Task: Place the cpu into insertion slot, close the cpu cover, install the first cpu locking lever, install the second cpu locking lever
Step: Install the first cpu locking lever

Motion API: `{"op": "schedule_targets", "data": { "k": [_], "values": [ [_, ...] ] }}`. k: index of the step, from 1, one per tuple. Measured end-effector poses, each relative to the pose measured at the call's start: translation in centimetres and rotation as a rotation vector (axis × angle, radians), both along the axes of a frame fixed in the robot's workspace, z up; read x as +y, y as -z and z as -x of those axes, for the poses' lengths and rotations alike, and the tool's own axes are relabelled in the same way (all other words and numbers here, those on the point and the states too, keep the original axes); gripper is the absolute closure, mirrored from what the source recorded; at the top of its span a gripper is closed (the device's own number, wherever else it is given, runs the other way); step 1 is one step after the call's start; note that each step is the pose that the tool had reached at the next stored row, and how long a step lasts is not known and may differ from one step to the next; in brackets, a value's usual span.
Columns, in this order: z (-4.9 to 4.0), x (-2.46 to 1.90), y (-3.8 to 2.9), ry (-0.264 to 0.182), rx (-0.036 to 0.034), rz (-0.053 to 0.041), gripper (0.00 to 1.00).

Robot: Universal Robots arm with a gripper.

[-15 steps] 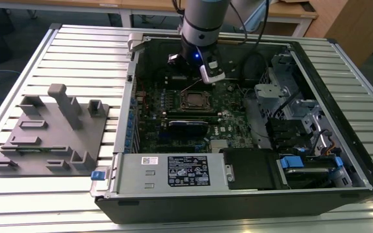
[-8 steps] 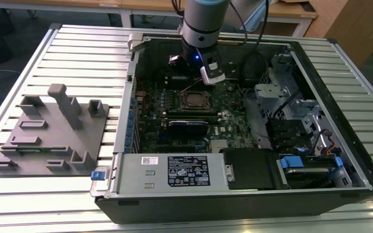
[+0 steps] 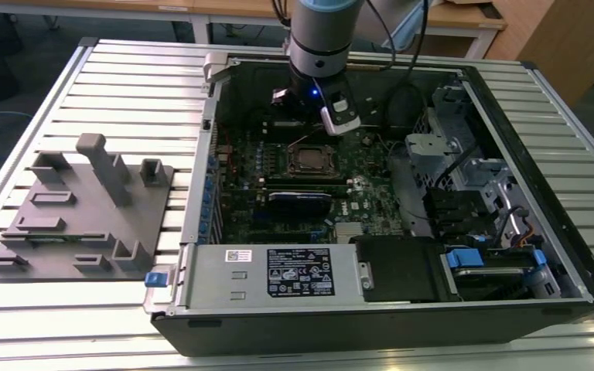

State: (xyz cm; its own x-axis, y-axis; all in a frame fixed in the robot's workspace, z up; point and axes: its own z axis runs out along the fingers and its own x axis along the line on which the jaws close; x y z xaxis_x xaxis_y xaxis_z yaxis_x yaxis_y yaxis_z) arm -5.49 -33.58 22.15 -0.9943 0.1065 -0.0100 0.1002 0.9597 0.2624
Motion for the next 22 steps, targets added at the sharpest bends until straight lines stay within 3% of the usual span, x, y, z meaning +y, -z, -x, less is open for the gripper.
{"op": "schedule_targets", "data": {
  "k": [5,8,14,22],
  "values": [
    [0.00,0.00,0.10,-0.001,-0.0369,-0.0069,0.90],
    [0.00,0.00,0.17,-0.002,-0.0533,-0.0097,0.90],
    [0.00,0.00,0.20,-0.002,-0.0540,-0.0098,0.90],
    [0.00,0.00,0.67,-0.002,-0.0652,-0.0096,0.90]
  ]
}}
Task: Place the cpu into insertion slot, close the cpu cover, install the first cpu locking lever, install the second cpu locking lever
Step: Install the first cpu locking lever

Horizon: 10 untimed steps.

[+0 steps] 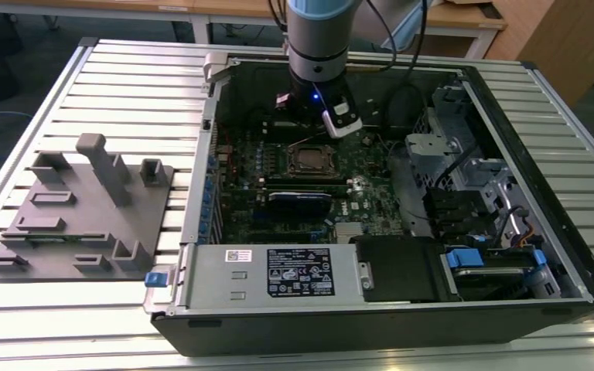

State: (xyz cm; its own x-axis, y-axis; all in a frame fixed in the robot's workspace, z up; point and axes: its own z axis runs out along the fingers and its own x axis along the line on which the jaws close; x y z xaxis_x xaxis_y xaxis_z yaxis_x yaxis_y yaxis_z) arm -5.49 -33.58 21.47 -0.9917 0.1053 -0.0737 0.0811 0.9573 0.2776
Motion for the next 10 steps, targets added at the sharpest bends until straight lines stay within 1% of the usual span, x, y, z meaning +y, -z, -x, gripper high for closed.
{"op": "schedule_targets", "data": {
  "k": [2,8,10],
  "values": [
    [0.00,0.00,0.06,0.000,-0.0020,0.0001,0.90],
    [0.00,0.00,0.11,0.003,-0.0025,-0.0001,0.90],
    [0.00,0.01,0.22,0.033,-0.0022,-0.0002,0.90]
  ]
}}
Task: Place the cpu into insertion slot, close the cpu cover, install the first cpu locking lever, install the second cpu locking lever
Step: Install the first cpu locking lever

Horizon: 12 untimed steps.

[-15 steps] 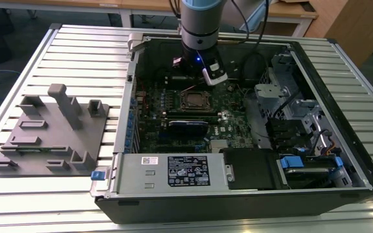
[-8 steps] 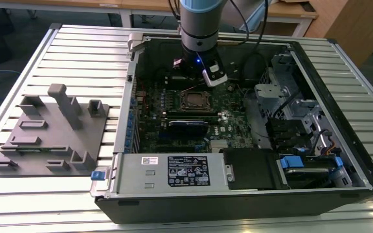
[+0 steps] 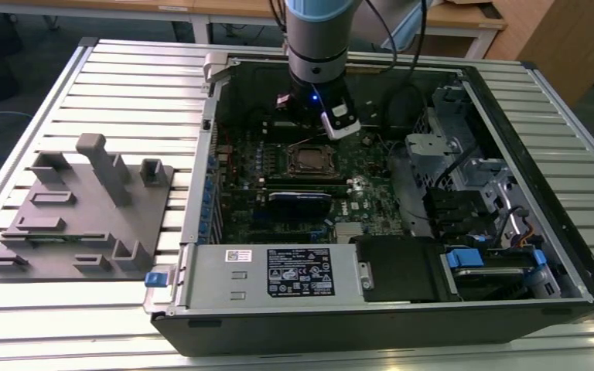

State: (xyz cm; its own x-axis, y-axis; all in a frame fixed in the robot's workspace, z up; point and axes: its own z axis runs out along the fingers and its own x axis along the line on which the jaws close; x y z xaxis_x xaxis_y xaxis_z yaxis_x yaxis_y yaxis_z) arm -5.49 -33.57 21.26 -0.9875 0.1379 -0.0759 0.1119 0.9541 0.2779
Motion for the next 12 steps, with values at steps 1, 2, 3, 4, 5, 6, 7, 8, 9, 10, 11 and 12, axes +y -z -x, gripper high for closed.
{"op": "schedule_targets", "data": {
  "k": [1,2,3,4,5,6,7,8,9,10,11,12],
  "values": [
    [0.00,0.00,0.06,0.018,0.0001,0.0002,0.90],
    [0.00,0.00,0.14,0.036,-0.0001,0.0001,0.90],
    [0.00,0.00,0.20,0.054,0.0000,0.0002,0.90],
    [0.00,-0.01,0.27,0.072,0.0000,0.0004,0.90],
    [0.00,-0.01,0.33,0.090,0.0001,0.0003,0.90],
    [0.00,0.00,0.40,0.109,0.0001,0.0002,0.90],
    [0.00,0.00,0.47,0.128,0.0001,0.0002,0.90],
    [0.00,0.00,0.53,0.145,-0.0002,0.0002,0.90],
    [0.00,0.00,0.59,0.162,-0.0004,0.0002,0.90],
    [0.00,0.00,0.65,0.178,-0.0008,0.0002,0.90],
    [0.01,0.00,0.69,0.192,-0.0011,0.0002,0.90],
    [0.05,0.01,0.71,0.203,-0.0018,0.0002,0.90]
  ]
}}
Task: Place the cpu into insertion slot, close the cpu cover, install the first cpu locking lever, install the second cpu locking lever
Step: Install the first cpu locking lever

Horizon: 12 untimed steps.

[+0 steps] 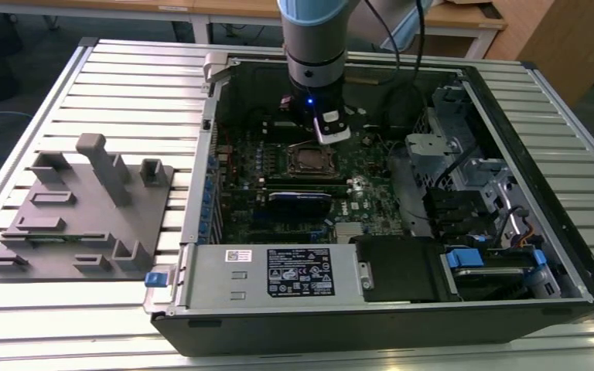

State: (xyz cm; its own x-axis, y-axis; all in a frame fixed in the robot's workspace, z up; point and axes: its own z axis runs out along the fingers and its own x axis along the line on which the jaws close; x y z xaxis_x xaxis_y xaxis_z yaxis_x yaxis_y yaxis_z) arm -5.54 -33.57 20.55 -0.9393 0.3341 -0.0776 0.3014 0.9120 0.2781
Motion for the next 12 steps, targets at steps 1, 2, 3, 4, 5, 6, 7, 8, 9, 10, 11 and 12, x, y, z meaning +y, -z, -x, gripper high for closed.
{"op": "schedule_targets", "data": {
  "k": [1,2,3,4,5,6,7,8,9,10,11,12],
  "values": [
    [0.10,0.01,0.01,0.006,-0.0012,0.0002,0.90],
    [0.25,0.02,0.01,0.009,-0.0026,0.0000,0.90],
    [0.37,0.02,0.02,0.010,-0.0035,-0.0002,0.90],
    [0.46,0.02,0.02,0.011,-0.0042,-0.0002,0.90],
    [0.57,0.02,0.02,0.012,-0.0049,-0.0001,0.90],
    [0.71,0.02,0.02,0.012,-0.0060,-0.0002,0.90],
    [0.87,0.02,0.02,0.012,-0.0073,-0.0002,0.90],
    [1.09,0.02,0.02,0.013,-0.0095,-0.0004,0.90],
    [1.26,0.02,0.02,0.013,-0.0130,-0.0013,0.90],
    [1.37,0.02,0.02,0.014,-0.0179,-0.0026,0.90],
    [1.46,0.02,0.04,0.014,-0.0242,-0.0042,0.90],
    [1.53,0.02,0.05,0.014,-0.0312,-0.0061,0.90]
  ]
}}
